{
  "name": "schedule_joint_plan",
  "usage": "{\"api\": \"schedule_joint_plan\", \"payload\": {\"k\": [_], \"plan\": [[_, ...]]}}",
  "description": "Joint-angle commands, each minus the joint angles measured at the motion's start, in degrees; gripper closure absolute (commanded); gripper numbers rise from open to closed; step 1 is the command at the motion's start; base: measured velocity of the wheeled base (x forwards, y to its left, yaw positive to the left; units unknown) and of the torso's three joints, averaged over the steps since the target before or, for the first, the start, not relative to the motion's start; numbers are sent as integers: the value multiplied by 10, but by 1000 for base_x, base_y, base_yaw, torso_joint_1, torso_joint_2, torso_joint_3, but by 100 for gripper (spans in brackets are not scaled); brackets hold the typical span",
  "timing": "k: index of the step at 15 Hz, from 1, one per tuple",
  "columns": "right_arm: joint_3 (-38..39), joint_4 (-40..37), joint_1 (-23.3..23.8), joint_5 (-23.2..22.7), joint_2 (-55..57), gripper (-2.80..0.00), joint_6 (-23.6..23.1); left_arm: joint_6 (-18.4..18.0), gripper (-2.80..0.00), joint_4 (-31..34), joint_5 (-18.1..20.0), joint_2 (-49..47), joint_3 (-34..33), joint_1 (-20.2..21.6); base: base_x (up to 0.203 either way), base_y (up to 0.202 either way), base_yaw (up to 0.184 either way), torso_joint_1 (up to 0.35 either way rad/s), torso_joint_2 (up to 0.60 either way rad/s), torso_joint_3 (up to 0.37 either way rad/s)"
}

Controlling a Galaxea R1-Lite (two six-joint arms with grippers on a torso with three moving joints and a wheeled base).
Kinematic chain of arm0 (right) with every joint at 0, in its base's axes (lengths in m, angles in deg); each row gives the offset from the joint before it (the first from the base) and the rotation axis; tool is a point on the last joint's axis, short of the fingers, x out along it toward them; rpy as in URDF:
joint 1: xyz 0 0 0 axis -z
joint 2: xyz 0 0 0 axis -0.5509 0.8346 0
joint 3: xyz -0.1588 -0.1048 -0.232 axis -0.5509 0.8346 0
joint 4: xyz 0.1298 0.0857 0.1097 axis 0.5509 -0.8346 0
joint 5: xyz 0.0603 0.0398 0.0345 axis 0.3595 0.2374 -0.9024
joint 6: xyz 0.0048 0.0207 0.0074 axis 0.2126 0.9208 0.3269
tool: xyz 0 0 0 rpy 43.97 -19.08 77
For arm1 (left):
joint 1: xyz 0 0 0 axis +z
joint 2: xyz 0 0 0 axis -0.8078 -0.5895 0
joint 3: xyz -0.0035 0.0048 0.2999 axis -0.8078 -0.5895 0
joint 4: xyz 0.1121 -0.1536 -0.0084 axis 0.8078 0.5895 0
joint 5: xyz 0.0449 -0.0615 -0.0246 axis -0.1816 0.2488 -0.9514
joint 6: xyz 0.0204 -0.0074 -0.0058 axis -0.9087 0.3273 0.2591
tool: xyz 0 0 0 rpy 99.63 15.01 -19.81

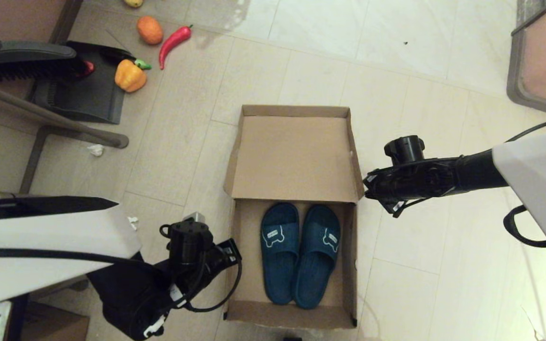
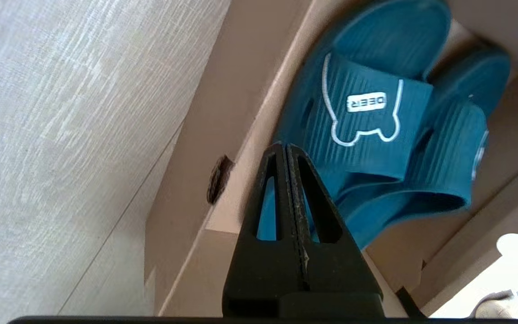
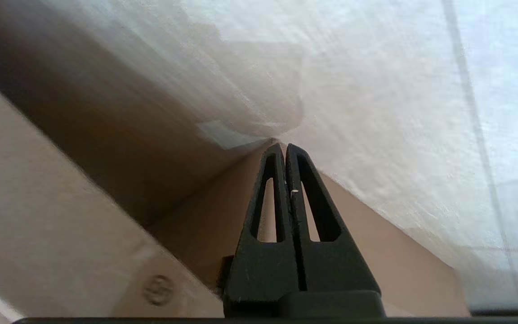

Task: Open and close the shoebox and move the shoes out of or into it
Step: Close the shoe box

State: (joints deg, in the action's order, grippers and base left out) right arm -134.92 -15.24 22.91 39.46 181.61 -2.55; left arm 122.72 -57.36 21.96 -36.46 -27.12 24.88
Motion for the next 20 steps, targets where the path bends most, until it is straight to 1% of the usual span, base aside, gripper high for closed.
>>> {"api": "schedule_joint_plan", "payload": {"k": [1,3,5,6,8,10,12,13,14,15,16,18,20], "plan": [[-7,0,0,0,5,0,3,0,0,-4,-2,18,-2,-1,0,0,0,0,0,0],[-6,0,0,0,5,0,3,-10,0,6,1,61,0,9,0,0,0,0,0,0],[-2,-1,0,0,4,0,3,-14,0,36,4,108,-7,19,0,0,0,0,0,0],[-2,-1,0,0,3,0,2,-15,0,43,4,116,-10,30,0,0,0,0,0,0],[-3,-1,-6,0,3,0,1,-16,0,44,7,84,7,55,0,0,0,0,0,0],[0,-2,-9,-4,-2,0,3,-14,0,42,16,28,43,75,0,0,0,0,0,0],[-3,-1,-14,-6,3,0,2,-7,0,29,23,-42,87,85,0,0,0,0,0,0],[-4,-1,-15,-9,4,0,2,1,0,21,28,-73,113,85,0,0,0,0,0,0],[-3,-1,-16,-12,4,0,3,12,0,15,42,-96,139,80,0,0,0,0,0,0],[0,-1,-18,-18,4,0,3,22,0,12,55,-112,152,72,0,0,0,0,0,0],[0,-2,-21,-22,3,0,3,27,0,11,59,-120,160,64,0,0,0,0,0,0],[-2,-3,-28,-22,5,0,2,33,0,10,55,-123,145,57,0,0,0,0,0,0],[-5,-4,-33,-23,10,0,-1,45,0,0,40,-116,102,43,0,0,0,0,0,0]]}}
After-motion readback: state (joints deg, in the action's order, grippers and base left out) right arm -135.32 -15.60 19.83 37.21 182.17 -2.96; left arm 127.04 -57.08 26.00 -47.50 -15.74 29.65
